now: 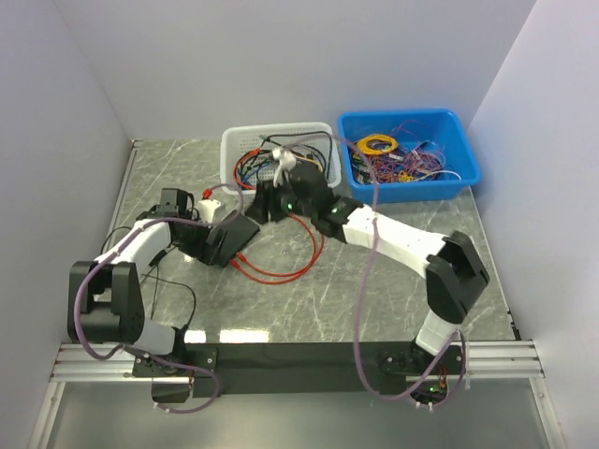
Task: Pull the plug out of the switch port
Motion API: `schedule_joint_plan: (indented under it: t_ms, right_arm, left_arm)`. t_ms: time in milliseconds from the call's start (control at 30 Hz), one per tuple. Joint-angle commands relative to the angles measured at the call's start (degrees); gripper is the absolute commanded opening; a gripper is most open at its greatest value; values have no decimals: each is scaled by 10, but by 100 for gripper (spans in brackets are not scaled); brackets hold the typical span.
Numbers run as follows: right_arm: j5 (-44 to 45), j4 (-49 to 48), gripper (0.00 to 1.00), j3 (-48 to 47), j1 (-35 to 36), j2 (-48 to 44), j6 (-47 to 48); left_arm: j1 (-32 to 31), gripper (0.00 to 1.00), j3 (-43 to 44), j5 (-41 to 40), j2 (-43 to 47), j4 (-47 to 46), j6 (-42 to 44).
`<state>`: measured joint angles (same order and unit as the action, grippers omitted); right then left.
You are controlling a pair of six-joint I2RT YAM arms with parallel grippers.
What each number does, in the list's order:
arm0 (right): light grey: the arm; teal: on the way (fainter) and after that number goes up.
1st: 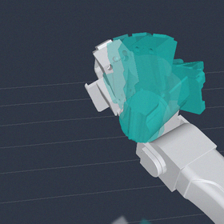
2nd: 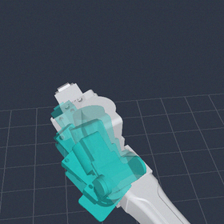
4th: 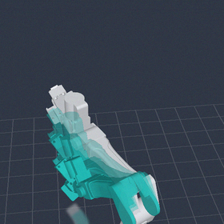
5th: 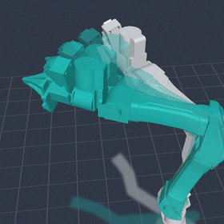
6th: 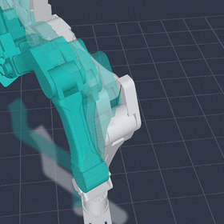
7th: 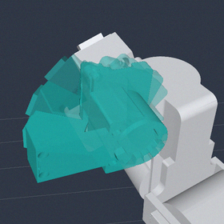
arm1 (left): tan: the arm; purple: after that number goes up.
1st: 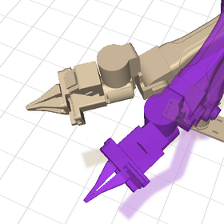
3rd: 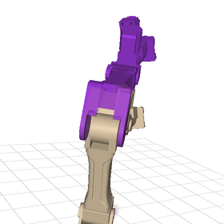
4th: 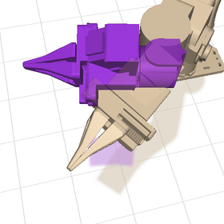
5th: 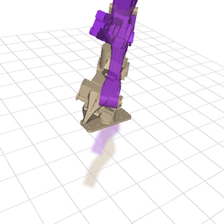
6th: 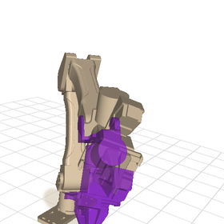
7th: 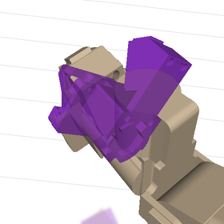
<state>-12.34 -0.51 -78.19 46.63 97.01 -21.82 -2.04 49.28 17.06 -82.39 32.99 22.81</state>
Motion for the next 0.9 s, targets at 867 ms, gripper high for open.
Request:
schedule_joint_plan:
  t_ms: [867]
  right_arm:
    - [-171,-341,54,74,10,326,-346]
  left_arm:
    - [1,99,-35,18,-40,-65,-9]
